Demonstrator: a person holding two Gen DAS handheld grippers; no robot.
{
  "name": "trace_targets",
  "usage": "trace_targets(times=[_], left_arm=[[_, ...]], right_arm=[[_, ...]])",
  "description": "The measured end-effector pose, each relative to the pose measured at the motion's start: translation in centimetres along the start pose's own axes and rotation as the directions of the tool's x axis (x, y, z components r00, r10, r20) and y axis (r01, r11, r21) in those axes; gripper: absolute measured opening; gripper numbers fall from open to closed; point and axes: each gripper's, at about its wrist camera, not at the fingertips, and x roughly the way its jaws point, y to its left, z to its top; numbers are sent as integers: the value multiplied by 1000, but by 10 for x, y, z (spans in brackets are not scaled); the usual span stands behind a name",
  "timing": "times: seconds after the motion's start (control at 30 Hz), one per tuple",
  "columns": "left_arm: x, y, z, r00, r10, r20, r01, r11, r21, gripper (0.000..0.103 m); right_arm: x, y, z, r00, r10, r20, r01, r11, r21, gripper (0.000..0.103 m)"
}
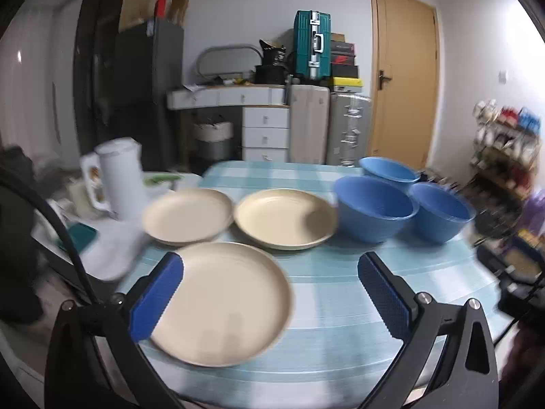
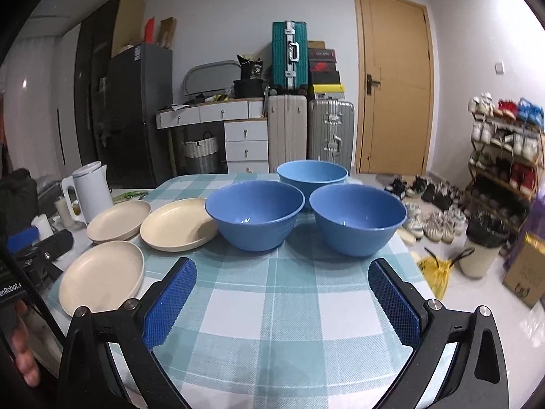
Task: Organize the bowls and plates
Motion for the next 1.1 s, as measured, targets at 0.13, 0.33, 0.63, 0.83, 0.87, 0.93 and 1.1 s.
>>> trace_targets(times=[0.13, 0.33, 0.63, 0.83, 0.87, 0.93, 1.1], left_arm=[[-3, 1, 12, 997, 32, -70, -31, 999, 10, 103], [3, 6, 35, 1000, -17, -9, 16, 1000, -24, 103], [67, 0, -1, 971, -105, -215, 92, 993, -70, 103], [77, -5, 2, 967, -98, -235, 84, 994, -69, 103], [74, -4, 2, 969, -97, -226, 82, 994, -74, 103], [69, -3, 1, 972, -87, -217, 73, 995, -74, 103], [57, 3, -3, 983, -42, -181, 31, 997, -65, 103]], right_arm=[[0, -8, 5, 999, 32, 7, -32, 999, 44, 103], [4, -14, 6, 999, 43, -1, -43, 995, 87, 103], [20, -11, 0, 999, 18, -33, -14, 995, 102, 103], [21, -2, 0, 997, 71, -26, -67, 991, 120, 103], [20, -2, -1, 997, 76, -27, -72, 989, 127, 103], [17, -3, -2, 996, 83, -22, -79, 988, 131, 103], [1, -3, -4, 997, 77, 32, -80, 990, 120, 103]])
